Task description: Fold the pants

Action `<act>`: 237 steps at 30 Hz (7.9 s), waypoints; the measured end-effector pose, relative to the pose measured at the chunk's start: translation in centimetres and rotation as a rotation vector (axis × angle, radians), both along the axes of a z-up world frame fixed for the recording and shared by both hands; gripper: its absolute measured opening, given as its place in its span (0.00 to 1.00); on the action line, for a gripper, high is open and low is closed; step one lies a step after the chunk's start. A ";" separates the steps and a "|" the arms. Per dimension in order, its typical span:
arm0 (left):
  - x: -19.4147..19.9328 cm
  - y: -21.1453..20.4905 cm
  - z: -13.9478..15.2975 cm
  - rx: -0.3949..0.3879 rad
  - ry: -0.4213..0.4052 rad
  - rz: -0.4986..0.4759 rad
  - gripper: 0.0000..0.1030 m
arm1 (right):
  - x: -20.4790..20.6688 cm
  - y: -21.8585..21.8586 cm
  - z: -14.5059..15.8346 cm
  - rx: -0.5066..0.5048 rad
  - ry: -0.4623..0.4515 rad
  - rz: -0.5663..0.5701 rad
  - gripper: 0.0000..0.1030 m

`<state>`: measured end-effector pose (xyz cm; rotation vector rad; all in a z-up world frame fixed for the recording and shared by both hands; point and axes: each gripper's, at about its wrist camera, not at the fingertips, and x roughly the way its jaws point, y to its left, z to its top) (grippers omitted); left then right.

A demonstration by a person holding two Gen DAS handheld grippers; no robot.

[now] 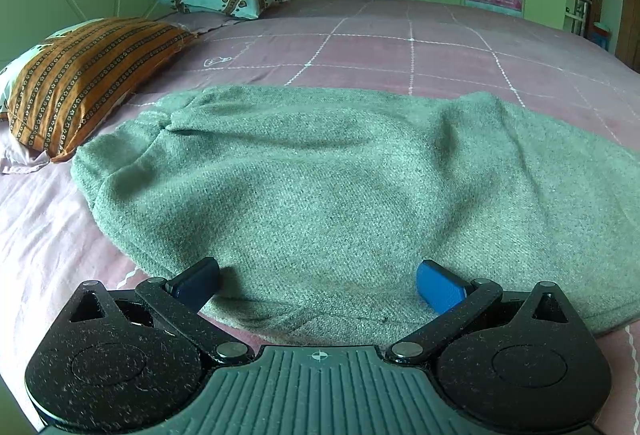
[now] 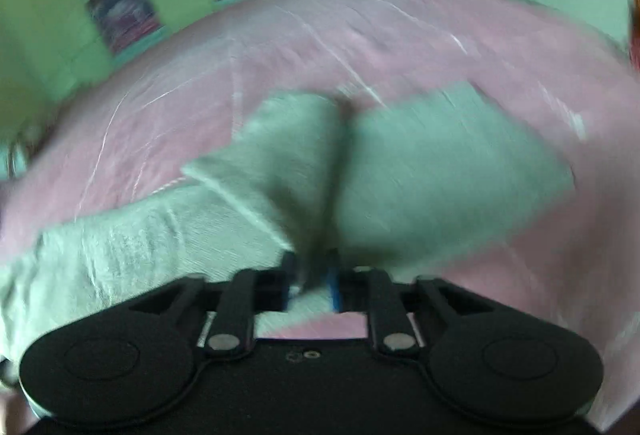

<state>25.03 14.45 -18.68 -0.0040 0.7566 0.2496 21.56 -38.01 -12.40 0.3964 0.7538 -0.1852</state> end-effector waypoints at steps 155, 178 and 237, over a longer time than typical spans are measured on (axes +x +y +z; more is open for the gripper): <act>14.8 14.5 -1.4 -0.099 0.014 0.042 1.00 | 29.0 36.4 -5.3 -0.125 0.107 0.749 0.29; 2.2 11.1 3.9 -0.023 -0.182 0.025 1.00 | 5.7 -6.0 3.0 0.165 -0.197 -0.123 0.37; -3.1 10.9 3.1 -0.195 -0.198 0.168 1.00 | -2.3 -14.7 -3.8 0.469 -0.169 -0.353 0.24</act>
